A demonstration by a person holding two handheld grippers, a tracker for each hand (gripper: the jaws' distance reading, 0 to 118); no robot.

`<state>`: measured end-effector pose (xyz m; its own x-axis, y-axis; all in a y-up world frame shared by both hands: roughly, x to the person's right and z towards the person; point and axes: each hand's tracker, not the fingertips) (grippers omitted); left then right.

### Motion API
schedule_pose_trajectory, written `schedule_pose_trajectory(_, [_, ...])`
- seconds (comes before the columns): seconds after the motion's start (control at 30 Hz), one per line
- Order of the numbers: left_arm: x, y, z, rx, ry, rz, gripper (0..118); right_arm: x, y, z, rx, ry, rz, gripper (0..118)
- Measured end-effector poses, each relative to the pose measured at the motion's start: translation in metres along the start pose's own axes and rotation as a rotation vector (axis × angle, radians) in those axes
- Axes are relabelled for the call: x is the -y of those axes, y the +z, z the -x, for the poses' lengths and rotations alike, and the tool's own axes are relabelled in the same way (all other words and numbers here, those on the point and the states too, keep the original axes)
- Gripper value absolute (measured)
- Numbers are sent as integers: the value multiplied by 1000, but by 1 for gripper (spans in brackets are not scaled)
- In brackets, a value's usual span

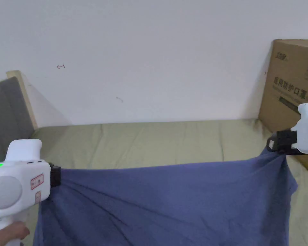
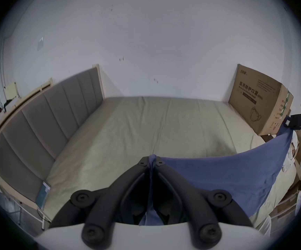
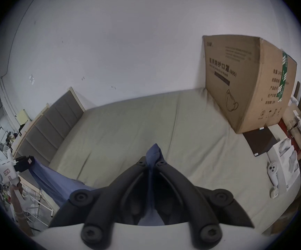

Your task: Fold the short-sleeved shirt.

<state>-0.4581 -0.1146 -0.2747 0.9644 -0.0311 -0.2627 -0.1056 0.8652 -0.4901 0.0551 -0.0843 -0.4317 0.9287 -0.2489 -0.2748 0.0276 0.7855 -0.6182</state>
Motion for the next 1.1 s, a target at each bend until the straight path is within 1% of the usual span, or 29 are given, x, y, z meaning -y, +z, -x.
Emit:
schedule_pose_trajectory(0.03, [-6,6,-1,0,-8,-13,0,-3,9,2,-8,-4,-13,3])
schedule_pose_trajectory(0.13, [-23,15,-1,6,22,-39,0,-15,22,5,-5,-19,-56,3])
schedule_pose_trajectory(0.23, [-45,16,-1,-6,3,-67,0,-36,25,6,-33,-74,-88,3])
schedule_pose_trajectory(0.37, [-93,8,0,-16,-7,-112,0,-75,24,15,-34,-89,-145,3])
schedule_pose_trajectory(0.47, [-139,-3,2,-44,2,-156,0,-113,23,23,-54,-135,-201,3])
schedule_pose_trajectory(0.5, [-156,-5,3,-65,11,-190,0,-129,20,24,-60,-140,-213,3])
schedule_pose_trajectory(0.57, [-188,-14,0,-119,-44,-217,0,-156,20,31,-54,-137,-241,3])
schedule_pose_trajectory(0.6, [-203,-16,0,-139,-47,-235,0,-172,21,35,-53,-134,-250,3])
schedule_pose_trajectory(0.67, [-232,-21,0,-141,-68,-262,0,-198,22,43,-48,-129,-292,3])
schedule_pose_trajectory(0.73, [-259,-27,-3,-181,-84,-304,0,-224,24,51,-50,-129,-337,3])
schedule_pose_trajectory(0.77, [-268,-28,-5,-194,-83,-335,0,-234,23,52,-48,-154,-375,3])
schedule_pose_trajectory(0.8, [-279,-31,-5,-198,-101,-357,0,-246,22,54,-53,-169,-376,3])
schedule_pose_trajectory(0.87, [-299,-38,-7,-216,-95,-364,0,-266,23,54,-91,-224,-399,3])
schedule_pose_trajectory(0.93, [-313,-41,-6,-238,-108,-418,0,-279,24,57,-84,-196,-417,3])
schedule_pose_trajectory(1.0, [-324,-50,-8,-261,-142,-419,0,-290,23,62,-35,-122,-429,3])
schedule_pose_trajectory(1.03, [-327,-54,-7,-263,-112,-436,0,-287,25,70,-33,-125,-439,3])
schedule_pose_trajectory(1.1, [-328,-64,-7,-261,-96,-443,0,-287,18,73,-39,-115,-432,3])
